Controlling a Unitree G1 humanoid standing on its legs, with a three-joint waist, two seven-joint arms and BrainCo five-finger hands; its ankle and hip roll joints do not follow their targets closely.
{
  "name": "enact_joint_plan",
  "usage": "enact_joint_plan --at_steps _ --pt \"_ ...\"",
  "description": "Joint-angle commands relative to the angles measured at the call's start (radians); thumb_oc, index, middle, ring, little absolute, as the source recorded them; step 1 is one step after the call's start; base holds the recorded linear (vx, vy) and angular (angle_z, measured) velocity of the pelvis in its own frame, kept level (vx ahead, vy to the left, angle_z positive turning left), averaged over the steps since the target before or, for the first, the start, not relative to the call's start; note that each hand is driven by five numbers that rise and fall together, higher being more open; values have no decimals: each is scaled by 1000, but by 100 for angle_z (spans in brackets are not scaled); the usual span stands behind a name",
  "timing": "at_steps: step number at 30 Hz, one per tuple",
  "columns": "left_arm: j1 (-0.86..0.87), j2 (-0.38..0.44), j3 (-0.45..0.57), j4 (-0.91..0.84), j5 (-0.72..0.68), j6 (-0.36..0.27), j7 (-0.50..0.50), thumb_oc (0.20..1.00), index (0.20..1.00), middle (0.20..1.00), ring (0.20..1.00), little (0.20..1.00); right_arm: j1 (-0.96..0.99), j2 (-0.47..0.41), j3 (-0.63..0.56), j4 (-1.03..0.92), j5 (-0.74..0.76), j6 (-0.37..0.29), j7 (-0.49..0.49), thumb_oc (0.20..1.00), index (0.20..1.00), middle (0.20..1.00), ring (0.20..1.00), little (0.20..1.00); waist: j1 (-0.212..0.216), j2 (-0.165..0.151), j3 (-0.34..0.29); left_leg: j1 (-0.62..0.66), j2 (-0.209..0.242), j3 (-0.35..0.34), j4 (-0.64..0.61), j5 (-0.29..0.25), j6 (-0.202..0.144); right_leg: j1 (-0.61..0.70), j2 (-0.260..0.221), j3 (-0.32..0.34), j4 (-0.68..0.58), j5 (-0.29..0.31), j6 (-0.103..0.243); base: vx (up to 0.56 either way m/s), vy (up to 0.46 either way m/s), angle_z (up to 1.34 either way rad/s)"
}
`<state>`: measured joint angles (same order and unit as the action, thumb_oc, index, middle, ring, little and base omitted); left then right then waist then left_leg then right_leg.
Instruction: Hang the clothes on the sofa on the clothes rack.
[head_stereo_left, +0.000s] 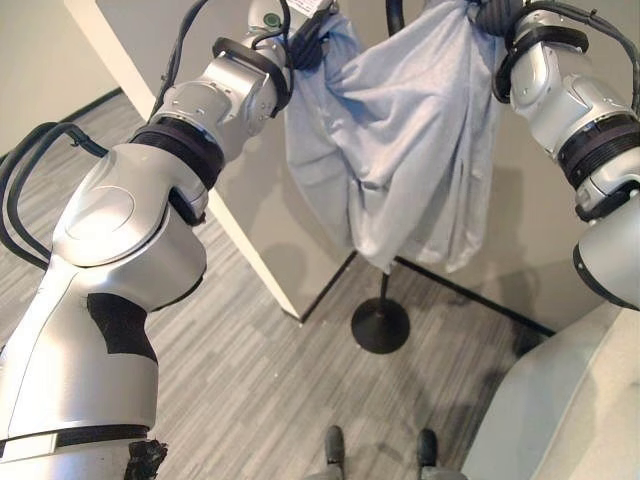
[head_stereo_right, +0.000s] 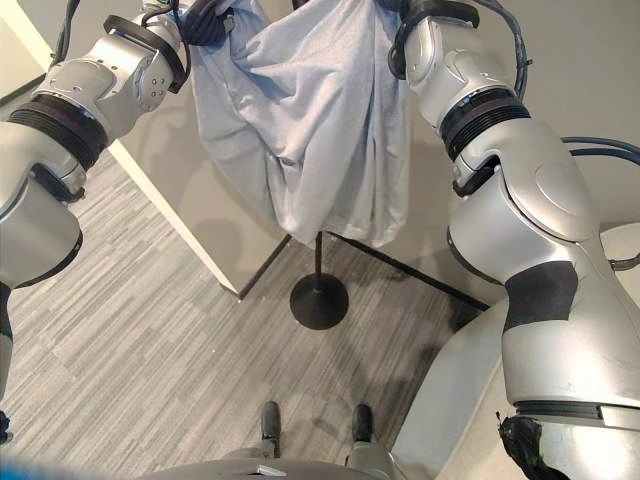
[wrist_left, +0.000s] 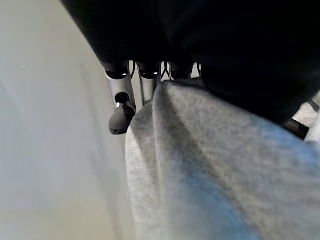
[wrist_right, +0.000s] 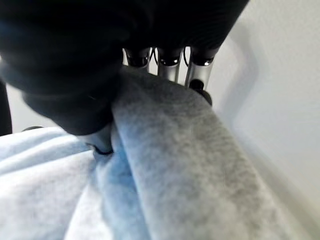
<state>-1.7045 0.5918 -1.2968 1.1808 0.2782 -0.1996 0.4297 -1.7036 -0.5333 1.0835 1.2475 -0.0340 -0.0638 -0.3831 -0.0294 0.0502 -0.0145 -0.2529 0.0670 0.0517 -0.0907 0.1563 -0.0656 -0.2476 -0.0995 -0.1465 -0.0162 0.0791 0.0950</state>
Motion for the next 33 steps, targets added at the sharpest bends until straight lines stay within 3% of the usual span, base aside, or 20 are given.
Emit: enact_joint_plan --at_steps 1,10,16,25,33 --pt "-244 39 30 120 -35 27 47 200 200 200 200 200 -198 -52 33 111 -6 0 -19 200 200 200 200 200 10 -13 103 117 -8 -13 3 -98 -40 102 -28 7 -71 -1 92 14 1 -5" --pt "-239 40 47 109 -29 34 56 200 200 200 200 200 -158 -90 21 129 -35 23 -12 200 200 200 200 200 11 -3 106 136 -13 -19 3 -106 -38 123 -26 4 -71 -16 90 2 3 -2" --pt "-231 22 64 110 -38 32 31 200 200 200 200 200 -120 -111 29 172 -62 49 78 200 200 200 200 200 11 -4 103 145 -11 -21 3 -110 -40 133 -26 -4 -71 -19 89 -2 -5 3" --pt "-201 -41 75 92 -4 26 -16 200 200 200 200 200 -22 -68 40 185 -68 35 230 200 200 200 200 200 17 -1 110 141 -7 -31 3 -107 -38 141 -24 -16 -71 -26 84 -21 -11 3" --pt "-158 -68 109 73 -2 20 -27 200 200 200 200 200 59 -23 18 156 -68 19 263 200 200 200 200 200 23 -5 124 134 -5 -37 3 -101 -36 141 -22 -23 -71 -27 77 -21 -7 1"
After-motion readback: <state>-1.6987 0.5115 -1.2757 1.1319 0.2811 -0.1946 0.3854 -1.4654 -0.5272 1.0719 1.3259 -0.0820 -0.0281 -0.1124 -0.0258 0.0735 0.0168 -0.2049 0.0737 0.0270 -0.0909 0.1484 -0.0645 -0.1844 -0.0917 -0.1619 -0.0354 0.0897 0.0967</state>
